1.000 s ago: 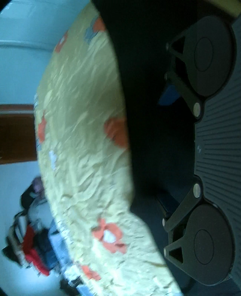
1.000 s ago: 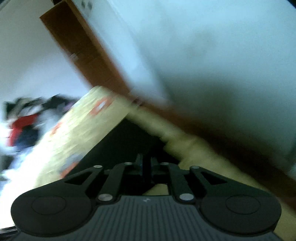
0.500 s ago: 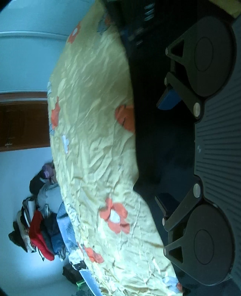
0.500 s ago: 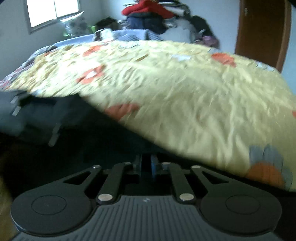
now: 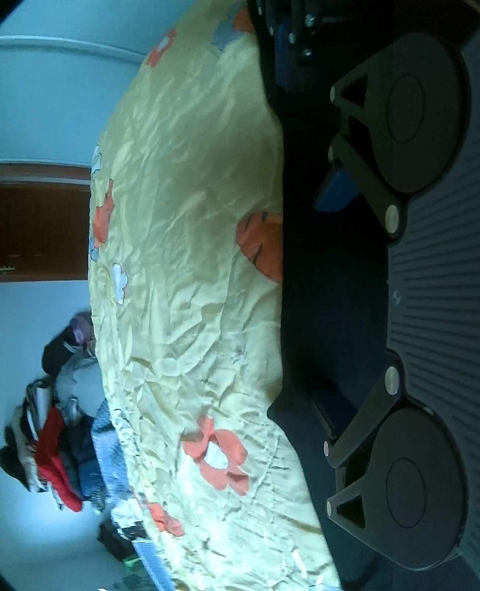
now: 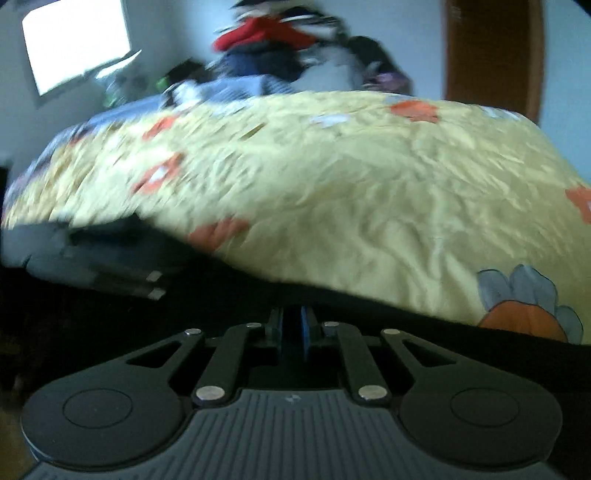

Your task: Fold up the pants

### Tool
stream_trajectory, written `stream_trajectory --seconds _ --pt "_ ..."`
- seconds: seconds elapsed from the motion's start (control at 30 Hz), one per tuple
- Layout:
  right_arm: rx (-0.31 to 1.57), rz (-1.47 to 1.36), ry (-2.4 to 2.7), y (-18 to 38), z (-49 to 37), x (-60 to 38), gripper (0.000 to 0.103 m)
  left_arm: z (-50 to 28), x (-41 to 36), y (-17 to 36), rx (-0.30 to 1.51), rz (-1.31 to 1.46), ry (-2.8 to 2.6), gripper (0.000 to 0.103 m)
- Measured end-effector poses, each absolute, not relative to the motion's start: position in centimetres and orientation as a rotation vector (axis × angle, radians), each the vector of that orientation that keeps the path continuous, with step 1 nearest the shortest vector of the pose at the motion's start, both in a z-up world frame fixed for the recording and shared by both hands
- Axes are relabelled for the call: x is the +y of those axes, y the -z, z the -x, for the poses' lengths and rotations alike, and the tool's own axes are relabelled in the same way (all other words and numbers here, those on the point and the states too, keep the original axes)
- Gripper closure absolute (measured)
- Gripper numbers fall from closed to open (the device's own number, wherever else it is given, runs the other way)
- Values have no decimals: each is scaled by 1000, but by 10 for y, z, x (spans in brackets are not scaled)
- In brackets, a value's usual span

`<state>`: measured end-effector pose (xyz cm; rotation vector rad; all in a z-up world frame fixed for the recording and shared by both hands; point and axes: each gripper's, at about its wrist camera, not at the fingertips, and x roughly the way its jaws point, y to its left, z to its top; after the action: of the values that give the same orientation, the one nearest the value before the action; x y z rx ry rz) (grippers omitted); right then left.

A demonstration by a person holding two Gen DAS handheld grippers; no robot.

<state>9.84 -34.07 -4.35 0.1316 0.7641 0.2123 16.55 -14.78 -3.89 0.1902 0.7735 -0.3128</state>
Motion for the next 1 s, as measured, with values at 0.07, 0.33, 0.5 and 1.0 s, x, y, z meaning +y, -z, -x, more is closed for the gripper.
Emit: stream_trajectory --seconds 0.07,0.33,0.5,1.0 --pt "735 -97 -161 35 -85 -344 93 -152 -141 31 737 -179 332 2" --pt "751 -170 141 46 6 -474 93 -106 -144 23 671 -226 415 1" --pt "593 -151 709 24 82 -536 88 -84 -169 36 692 -332 536 1" --pt "451 -1110 348 81 145 -570 85 -79 -167 49 714 -252 559 0"
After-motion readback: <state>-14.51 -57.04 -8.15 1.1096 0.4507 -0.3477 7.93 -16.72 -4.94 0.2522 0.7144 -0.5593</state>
